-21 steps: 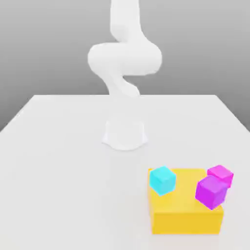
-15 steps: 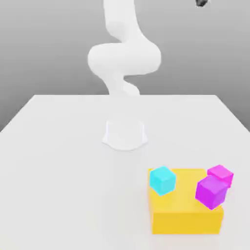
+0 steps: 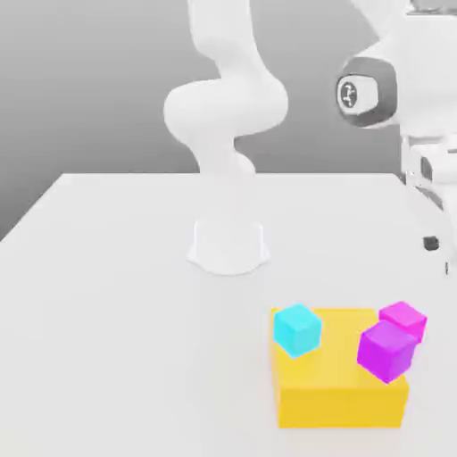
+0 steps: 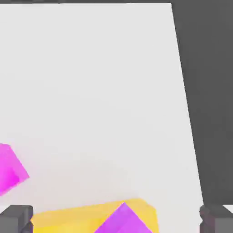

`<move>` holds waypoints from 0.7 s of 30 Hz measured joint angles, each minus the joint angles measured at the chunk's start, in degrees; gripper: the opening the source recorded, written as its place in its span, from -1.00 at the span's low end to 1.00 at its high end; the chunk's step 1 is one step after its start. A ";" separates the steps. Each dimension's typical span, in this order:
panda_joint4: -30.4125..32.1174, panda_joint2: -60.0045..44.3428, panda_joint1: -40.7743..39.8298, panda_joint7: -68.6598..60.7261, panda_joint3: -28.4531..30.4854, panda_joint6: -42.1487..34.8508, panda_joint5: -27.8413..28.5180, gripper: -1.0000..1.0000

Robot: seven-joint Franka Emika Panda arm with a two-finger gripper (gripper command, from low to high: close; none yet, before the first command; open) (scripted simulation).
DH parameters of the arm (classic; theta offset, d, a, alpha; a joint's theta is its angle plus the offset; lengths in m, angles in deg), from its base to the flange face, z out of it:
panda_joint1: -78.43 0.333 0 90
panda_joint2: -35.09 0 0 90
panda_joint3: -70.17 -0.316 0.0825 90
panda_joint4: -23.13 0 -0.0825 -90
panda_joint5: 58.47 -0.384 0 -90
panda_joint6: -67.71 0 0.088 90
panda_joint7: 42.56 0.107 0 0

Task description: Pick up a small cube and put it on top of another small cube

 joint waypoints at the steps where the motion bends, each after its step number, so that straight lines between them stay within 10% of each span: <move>1: 0.88 -1.71 1.63 -2.07 -0.76 1.02 0.53 0.00; 11: 2.52 -20.88 7.61 -6.15 0.89 15.11 9.35 0.00; 12: 2.31 -22.12 7.95 -5.94 1.28 16.13 9.60 -1.00; 21: 2.88 -18.87 7.28 -6.58 0.42 13.34 8.83 -1.00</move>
